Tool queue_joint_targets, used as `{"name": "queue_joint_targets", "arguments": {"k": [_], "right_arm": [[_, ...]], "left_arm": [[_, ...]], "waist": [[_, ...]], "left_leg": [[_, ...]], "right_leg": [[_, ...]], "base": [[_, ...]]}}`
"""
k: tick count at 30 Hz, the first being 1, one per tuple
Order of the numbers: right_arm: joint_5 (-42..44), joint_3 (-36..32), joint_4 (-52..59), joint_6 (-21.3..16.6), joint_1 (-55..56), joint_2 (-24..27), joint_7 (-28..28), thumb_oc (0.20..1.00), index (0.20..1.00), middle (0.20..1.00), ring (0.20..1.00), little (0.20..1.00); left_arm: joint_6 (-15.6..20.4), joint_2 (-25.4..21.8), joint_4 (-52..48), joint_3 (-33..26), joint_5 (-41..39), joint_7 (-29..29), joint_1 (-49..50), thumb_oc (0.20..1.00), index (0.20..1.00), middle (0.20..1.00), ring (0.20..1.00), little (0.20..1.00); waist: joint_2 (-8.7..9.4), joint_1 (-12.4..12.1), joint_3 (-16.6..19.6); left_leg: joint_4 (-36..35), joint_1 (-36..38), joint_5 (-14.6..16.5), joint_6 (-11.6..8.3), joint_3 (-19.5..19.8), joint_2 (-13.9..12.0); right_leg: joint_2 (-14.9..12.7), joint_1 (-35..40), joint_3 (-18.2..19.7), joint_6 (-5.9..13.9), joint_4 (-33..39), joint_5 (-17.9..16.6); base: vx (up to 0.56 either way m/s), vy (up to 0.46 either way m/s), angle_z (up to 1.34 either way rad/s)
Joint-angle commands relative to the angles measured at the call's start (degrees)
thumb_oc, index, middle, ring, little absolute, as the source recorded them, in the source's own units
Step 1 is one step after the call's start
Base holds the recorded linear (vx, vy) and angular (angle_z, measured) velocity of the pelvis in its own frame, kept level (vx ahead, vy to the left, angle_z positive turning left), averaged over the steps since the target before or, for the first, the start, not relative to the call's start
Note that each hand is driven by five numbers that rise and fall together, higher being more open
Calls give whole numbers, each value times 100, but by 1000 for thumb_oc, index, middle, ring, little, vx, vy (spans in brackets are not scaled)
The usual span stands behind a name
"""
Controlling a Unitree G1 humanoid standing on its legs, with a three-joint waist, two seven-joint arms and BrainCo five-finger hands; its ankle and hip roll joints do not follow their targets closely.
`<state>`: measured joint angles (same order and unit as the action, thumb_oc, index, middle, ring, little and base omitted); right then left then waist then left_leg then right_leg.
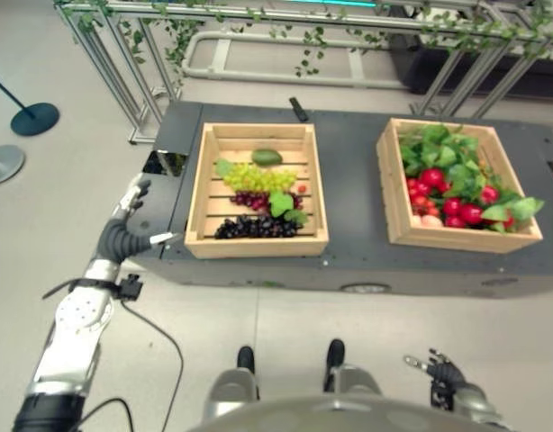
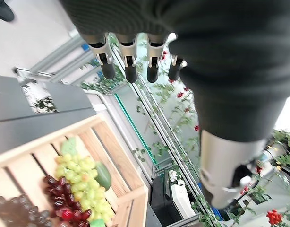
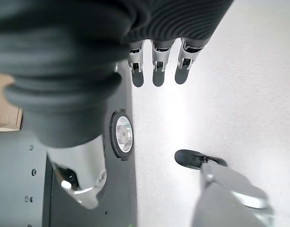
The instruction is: Pick up the fruits from the basket on one side to the basket on the other side
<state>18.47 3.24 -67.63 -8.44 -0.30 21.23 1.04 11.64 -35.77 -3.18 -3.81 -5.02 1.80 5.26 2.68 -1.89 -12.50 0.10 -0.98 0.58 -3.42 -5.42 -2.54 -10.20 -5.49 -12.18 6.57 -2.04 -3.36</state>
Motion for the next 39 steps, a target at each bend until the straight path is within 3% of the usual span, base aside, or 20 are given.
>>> {"name": "queue_joint_targets", "arguments": {"k": [1,3,5,7,9,11,13,14,17,20,30,39], "right_arm": [[-17,175,139,-114,-248,198,-89,1000,1000,1000,1000,1000],[-14,247,215,-135,-205,263,-81,1000,1000,1000,1000,1000],[-56,342,348,-167,-188,344,-107,1000,1000,1000,1000,1000],[-67,412,553,-185,-175,460,-139,1000,1000,1000,1000,1000],[-99,421,561,-198,-152,489,-167,1000,1000,1000,1000,1000],[-98,423,489,-227,-156,490,-220,1000,1000,1000,1000,1000],[-109,485,490,-249,-216,490,-278,1000,1000,1000,1000,1000],[-144,550,521,-276,-234,479,-287,1000,1000,1000,1000,1000],[-90,615,649,-342,-405,379,-284,1000,1000,1000,1000,1000],[-78,697,715,-337,-519,344,-298,1000,1000,1000,1000,1000],[-90,916,972,-376,-723,271,-344,1000,1000,1000,1000,1000],[14,1089,910,-442,-742,200,-306,1000,1000,1000,1000,1000]], "left_arm": [[340,66,-285,0,167,190,-335,1000,1000,1000,1000,1000],[364,78,-194,171,137,241,-519,1000,1000,1000,1000,1000],[385,135,-46,314,92,324,-727,1000,1000,1000,1000,1000],[380,138,189,484,60,468,-1018,1000,1000,1000,1000,1000],[373,115,223,513,100,508,-1045,1000,1000,1000,1000,1000],[380,88,312,534,129,604,-1100,1000,1000,1000,1000,1000],[362,68,414,550,118,698,-1136,1000,1000,1000,1000,1000],[369,49,422,539,144,742,-1126,1000,1000,1000,1000,1000],[384,-53,342,422,178,835,-1091,1000,1000,1000,1000,1000],[376,-174,418,450,302,951,-1286,1000,1000,1000,1000,1000],[376,-451,993,533,503,1468,-2137,1000,1000,1000,1000,1000],[480,-933,965,763,481,1740,-3059,1000,1000,1000,1000,1000]], "waist": [[-66,187,7],[-132,289,-92],[-178,322,-306],[-171,274,-679],[-187,272,-782],[-208,324,-782],[-256,295,-839],[-317,292,-857],[-185,361,-1049],[-175,410,-1055],[-59,556,-1334],[76,677,-1438]], "left_leg": [[530,191,854,134,-86,134],[1227,-13,912,-42,-92,-17],[2236,-558,514,-298,-61,-207],[3163,-1233,-148,-494,142,-190],[3211,-1502,-187,-512,119,-222],[2415,-1658,-306,-433,-7,-326],[1378,-1690,-289,-305,40,-228],[829,-1643,-467,-269,51,-280],[961,-1661,-165,-59,80,-113],[816,-1740,-170,10,-133,-81],[746,-1974,-141,33,-375,-80],[1171,-2187,123,69,-427,-122]], "right_leg": [[-31,-754,-55,264,-670,203],[-7,-715,-154,131,-842,430],[66,-601,-224,-52,-857,612],[126,-537,-237,-285,-898,773],[164,-514,-276,-309,-876,818],[224,-521,-355,-274,-737,810],[349,-535,-299,-198,-653,813],[456,-618,-265,-170,-706,841],[351,-1110,39,-85,-1225,768],[356,-1310,204,-27,-1079,670],[361,-1708,392,36,-934,513],[366,-1905,514,49,-1082,531]], "base": [[164,-215,25],[149,-259,29],[88,-319,49],[62,-367,73],[56,-219,34],[136,-134,34],[176,-7,38],[139,68,39],[29,122,-44],[34,133,-40],[24,56,-19],[7,-1,-6]]}}
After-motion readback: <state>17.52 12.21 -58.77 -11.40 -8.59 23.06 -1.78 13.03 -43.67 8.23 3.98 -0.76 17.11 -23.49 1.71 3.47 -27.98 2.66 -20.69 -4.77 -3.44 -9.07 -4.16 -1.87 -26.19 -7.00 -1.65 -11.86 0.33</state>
